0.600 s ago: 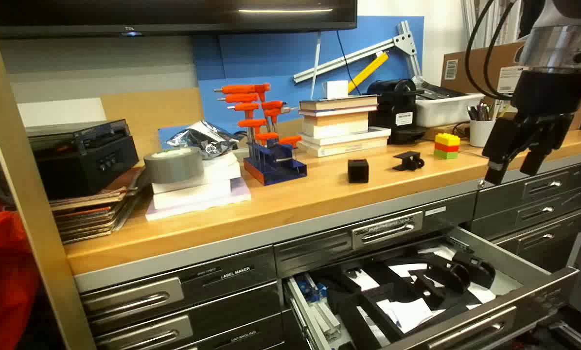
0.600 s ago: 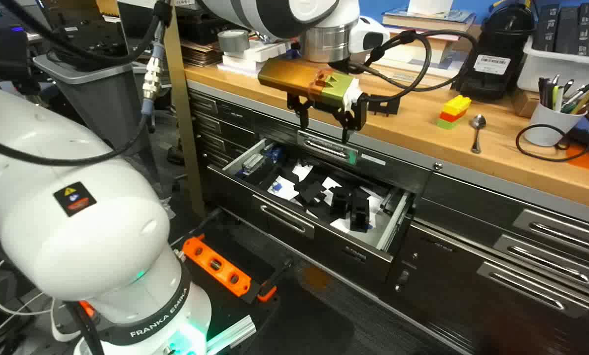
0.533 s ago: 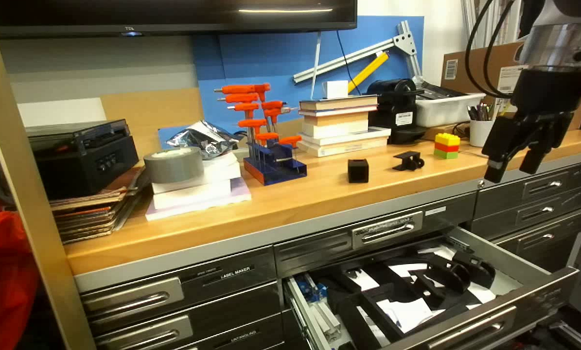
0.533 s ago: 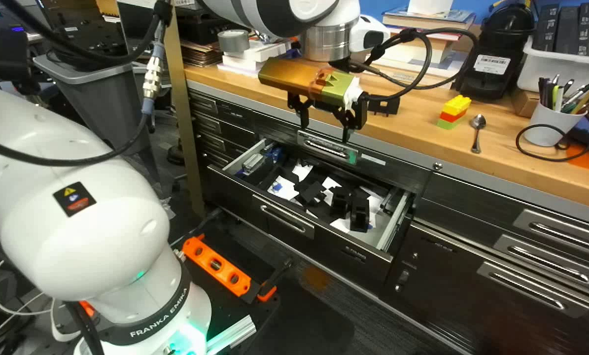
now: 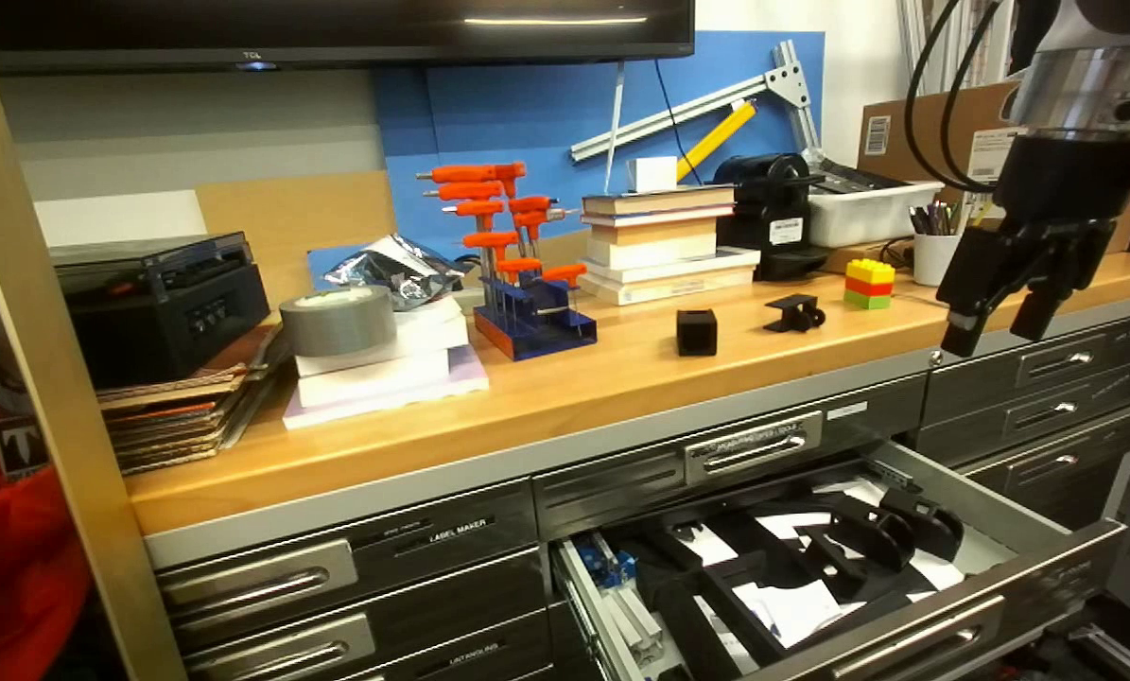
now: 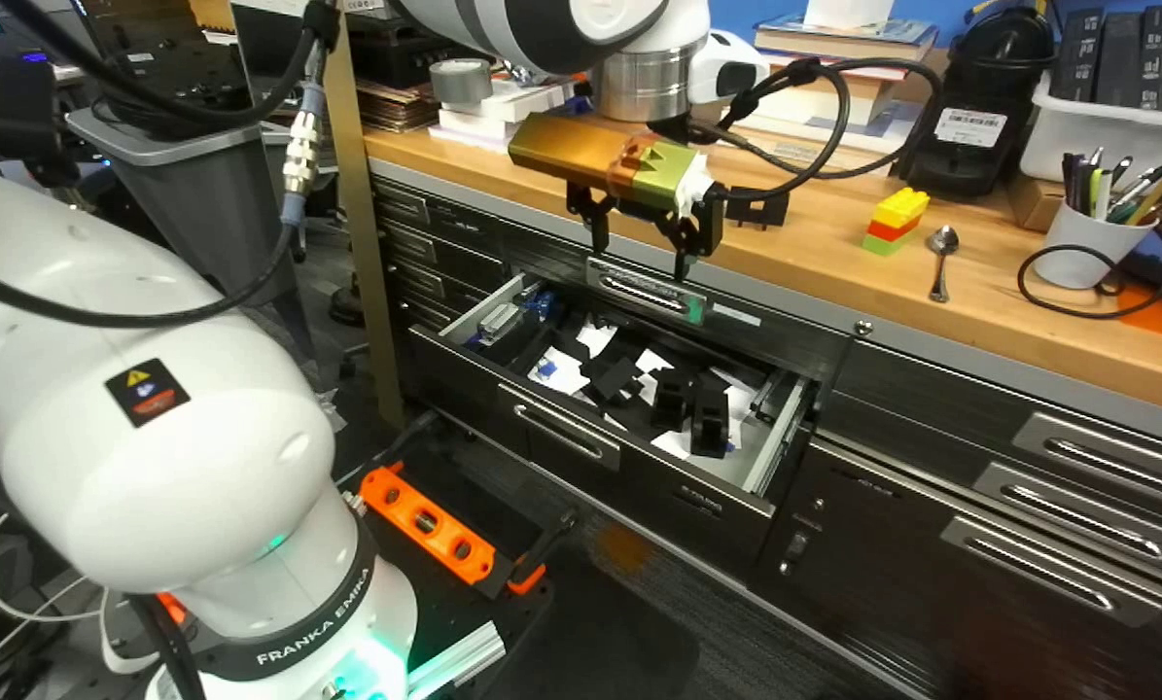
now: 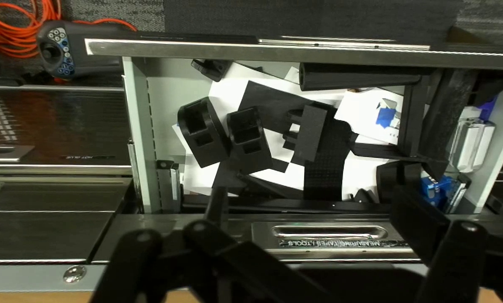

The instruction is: Place the two black objects inside the open drawer then push the drawer closed

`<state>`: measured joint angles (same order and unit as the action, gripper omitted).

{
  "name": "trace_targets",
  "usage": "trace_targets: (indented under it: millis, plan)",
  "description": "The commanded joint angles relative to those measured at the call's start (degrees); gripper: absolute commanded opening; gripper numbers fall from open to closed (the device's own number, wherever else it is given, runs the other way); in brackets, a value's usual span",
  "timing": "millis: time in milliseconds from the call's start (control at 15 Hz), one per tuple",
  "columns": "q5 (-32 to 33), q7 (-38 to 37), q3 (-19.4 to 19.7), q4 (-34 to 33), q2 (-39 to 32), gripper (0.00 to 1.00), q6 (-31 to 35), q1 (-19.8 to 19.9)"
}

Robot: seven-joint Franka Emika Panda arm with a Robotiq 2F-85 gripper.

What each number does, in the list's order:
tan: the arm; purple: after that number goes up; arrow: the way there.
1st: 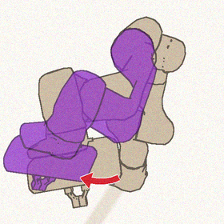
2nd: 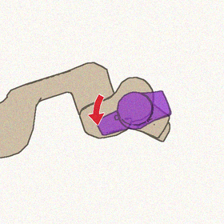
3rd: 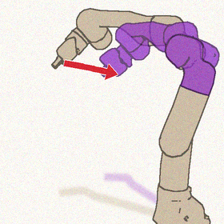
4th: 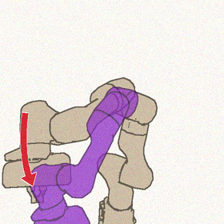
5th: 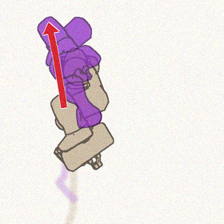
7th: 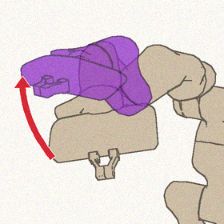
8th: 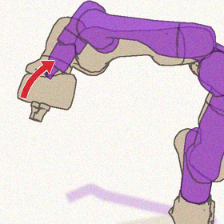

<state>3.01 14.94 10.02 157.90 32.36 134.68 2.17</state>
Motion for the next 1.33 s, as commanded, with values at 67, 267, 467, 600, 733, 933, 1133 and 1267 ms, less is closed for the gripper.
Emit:
trace_targets:
  millis: [67, 267, 467, 600, 733, 933, 1133, 1267]
  plan:
    - [-5.48, -2.14, -0.40, -2.33, 0.44, 1.00, 0.29, -1.20]
    - [-9.04, -5.98, -2.55, -6.01, -0.97, 1.00, 1.56, -2.36]
    - [-3.09, -8.11, -7.60, -10.66, -4.31, 1.00, 2.93, -1.28]
    - [1.13, -8.77, -10.12, -14.58, -7.33, 1.00, 2.73, -0.99]
    - [4.58, -9.80, -11.90, -18.67, -10.88, 1.00, 2.82, -0.91]
    - [7.38, -9.81, -12.31, -25.14, -17.20, 1.00, 3.20, -1.08]
    - [6.90, -6.56, -10.51, -32.42, -24.32, 1.00, 1.91, -1.48]
    - [5.57, -3.74, -9.41, -36.87, -28.73, 1.00, 0.91, -1.58]
